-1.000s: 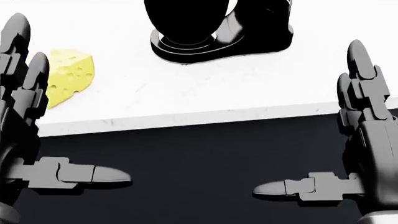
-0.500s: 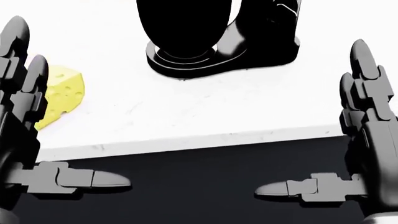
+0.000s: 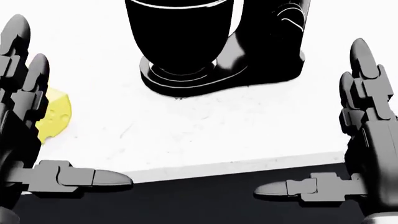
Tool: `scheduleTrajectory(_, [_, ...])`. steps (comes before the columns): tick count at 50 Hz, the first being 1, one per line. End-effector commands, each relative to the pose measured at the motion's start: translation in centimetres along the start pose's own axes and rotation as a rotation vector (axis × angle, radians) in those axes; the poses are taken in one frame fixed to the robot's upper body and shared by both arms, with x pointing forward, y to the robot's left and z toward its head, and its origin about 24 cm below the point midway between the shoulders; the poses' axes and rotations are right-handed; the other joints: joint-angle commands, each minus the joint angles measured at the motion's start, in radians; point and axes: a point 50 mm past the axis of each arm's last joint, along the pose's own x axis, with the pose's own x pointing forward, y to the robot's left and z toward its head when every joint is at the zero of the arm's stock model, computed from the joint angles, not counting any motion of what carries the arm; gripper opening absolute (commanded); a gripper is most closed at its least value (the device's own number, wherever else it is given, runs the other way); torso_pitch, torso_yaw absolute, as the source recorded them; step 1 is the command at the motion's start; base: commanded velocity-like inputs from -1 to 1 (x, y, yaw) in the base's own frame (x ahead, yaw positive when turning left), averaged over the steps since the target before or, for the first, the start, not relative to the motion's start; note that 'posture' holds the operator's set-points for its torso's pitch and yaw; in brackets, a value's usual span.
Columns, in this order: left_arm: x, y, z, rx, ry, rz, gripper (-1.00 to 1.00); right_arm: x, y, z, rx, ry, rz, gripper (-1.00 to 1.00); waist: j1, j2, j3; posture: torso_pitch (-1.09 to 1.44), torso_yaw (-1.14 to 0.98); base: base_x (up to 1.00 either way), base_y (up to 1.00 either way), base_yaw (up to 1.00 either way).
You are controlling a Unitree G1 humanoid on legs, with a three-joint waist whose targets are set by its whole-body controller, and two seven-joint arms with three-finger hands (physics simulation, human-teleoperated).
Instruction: Place the cheese in the stand mixer bowl.
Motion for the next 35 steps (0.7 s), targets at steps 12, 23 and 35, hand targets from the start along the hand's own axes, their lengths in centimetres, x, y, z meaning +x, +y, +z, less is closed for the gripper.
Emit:
scheduleTrajectory(12, [-0.2,-0.3,1.1,0.0,-0.069,-0.01,1.0,0.0,-0.3,0.9,-0.011,-0.065,-0.015,1.0,-0.015,-0.004,-0.003,0.0,0.0,0.14,0.0,0.0])
scheduleTrajectory(23, [-0.2,-0.3,1.8,0.002,-0.084,-0.011,1.0,-0.1,-0.2,1.0,-0.003,-0.078,-0.021,1.0,-0.01,0.033,-0.011,0.0,0.0,0.11,0.0,0.0])
scheduleTrajectory(35, [2.0,2.6,7.5,0.079,-0.209,0.045,1.0,0.0,-0.1,1.0,-0.003,-0.084,-0.02,1.0,-0.008,0.0,-0.022,0.0,0.0,0.0,0.0,0.0])
